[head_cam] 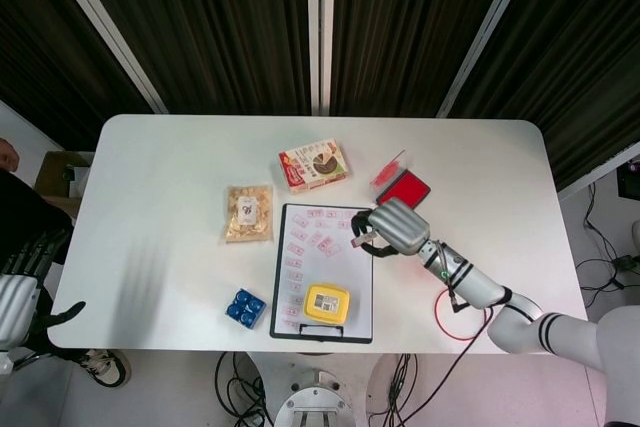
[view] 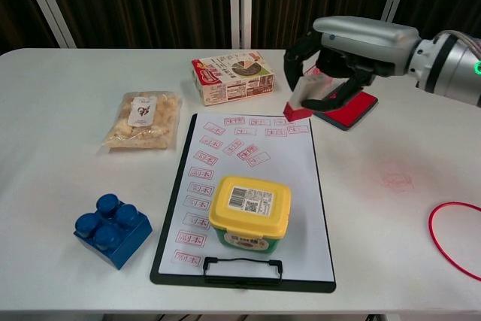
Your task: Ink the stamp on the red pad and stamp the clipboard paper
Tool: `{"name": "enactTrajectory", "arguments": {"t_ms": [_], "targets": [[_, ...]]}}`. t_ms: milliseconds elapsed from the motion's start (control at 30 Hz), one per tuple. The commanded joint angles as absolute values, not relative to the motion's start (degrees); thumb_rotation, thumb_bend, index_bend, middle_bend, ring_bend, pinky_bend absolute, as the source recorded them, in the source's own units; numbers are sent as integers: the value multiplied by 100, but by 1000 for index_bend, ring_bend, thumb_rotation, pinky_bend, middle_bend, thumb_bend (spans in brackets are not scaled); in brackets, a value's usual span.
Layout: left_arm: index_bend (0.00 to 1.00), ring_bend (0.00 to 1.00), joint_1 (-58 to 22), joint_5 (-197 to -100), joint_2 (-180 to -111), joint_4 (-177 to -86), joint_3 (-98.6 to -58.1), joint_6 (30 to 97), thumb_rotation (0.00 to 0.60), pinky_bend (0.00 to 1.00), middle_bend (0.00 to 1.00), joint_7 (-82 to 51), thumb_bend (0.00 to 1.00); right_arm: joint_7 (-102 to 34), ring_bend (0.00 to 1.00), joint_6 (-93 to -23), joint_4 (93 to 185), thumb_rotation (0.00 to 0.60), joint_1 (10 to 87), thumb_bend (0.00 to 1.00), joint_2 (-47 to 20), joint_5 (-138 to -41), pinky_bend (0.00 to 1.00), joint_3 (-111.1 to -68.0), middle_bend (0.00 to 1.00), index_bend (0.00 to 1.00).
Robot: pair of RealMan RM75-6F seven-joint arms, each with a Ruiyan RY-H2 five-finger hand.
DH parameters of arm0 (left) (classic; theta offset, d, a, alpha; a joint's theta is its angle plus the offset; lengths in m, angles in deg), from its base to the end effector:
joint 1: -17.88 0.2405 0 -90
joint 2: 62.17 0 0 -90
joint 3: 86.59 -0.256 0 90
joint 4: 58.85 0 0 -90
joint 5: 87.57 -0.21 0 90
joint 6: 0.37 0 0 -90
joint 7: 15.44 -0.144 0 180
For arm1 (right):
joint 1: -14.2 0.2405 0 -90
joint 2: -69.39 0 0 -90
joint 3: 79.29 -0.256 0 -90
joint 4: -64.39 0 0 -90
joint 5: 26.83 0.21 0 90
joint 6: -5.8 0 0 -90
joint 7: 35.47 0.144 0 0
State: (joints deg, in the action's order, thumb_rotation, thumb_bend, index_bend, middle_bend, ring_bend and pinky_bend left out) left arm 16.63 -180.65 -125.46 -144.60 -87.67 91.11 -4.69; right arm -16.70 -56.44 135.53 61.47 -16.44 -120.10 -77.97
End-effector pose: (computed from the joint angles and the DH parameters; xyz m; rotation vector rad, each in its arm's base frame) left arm -0.3262 0.1470 0.1723 -1.4166 -0.9151 -0.9933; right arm -0.1535 -0.3446 -0.0016 2.1565 -0.8778 1.2188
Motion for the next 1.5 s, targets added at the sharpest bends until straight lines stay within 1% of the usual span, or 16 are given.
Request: {"name": "enactTrajectory", "arguments": {"t_ms": [33,167,333,500,733,833,900,967,1100,1367,1500], "targets": [[74,68,1670,-18074,-12563,-14462,-8780,9111,600,159,91,-479,0,-1731,882,-5857,13622,600,5753,398,-1379,-12047,1000,-7456,906,1000],[74,68,1652,-18080,-12601,-14442,-8791,9068,600,159,90,-488,0,-1649,881,-5883,13397,600,5371,398,-1241,-12096,1000,-7082,907,1000],[74,68,1628,-18089,-12638,-14425,-8797,9028,600,159,90,-500,0,-1458,881,-5943,13004,600,5029,398,-1330,-12121,1000,-6879,907,1000],[74,68,1625,-18086,-12653,-14422,-8803,9015,600,159,90,-514,0,-1407,881,-6110,12415,600,4769,397,-1679,-12131,1000,-6917,907,1000],[74,68,1642,-18068,-12631,-14430,-8809,9029,600,159,91,-530,0,-1135,882,-6173,11843,600,4637,388,-2083,-12178,1000,-7006,904,1000],[74,68,1642,-18070,-12633,-14430,-8810,9029,600,159,90,-531,0,-1034,882,-6226,11694,600,4619,370,-2180,-12238,1000,-7030,890,1000],[74,68,1641,-18069,-12637,-14426,-8808,9029,600,159,91,-528,0,-983,882,-6227,11625,600,4616,338,-2215,-12277,1000,-7029,871,996],[74,68,1638,-18067,-12639,-14424,-8805,9029,600,159,91,-519,0,-964,881,-6193,11586,600,4616,306,-2231,-12305,1000,-7019,845,970],[74,68,1634,-18068,-12645,-14413,-8808,9021,600,159,91,-513,0,-950,882,-6147,11566,600,4615,263,-2244,-12345,1000,-7012,772,874],[74,68,1632,-18057,-12647,-14410,-8807,9011,600,159,90,-514,0,-978,881,-6108,11544,600,4592,231,-2296,-12375,1000,-7044,667,754],[74,68,1630,-18056,-12644,-14417,-8806,9011,600,159,91,-519,0,-997,881,-6073,11550,600,4586,215,-2294,-12384,1000,-7051,603,671]]}}
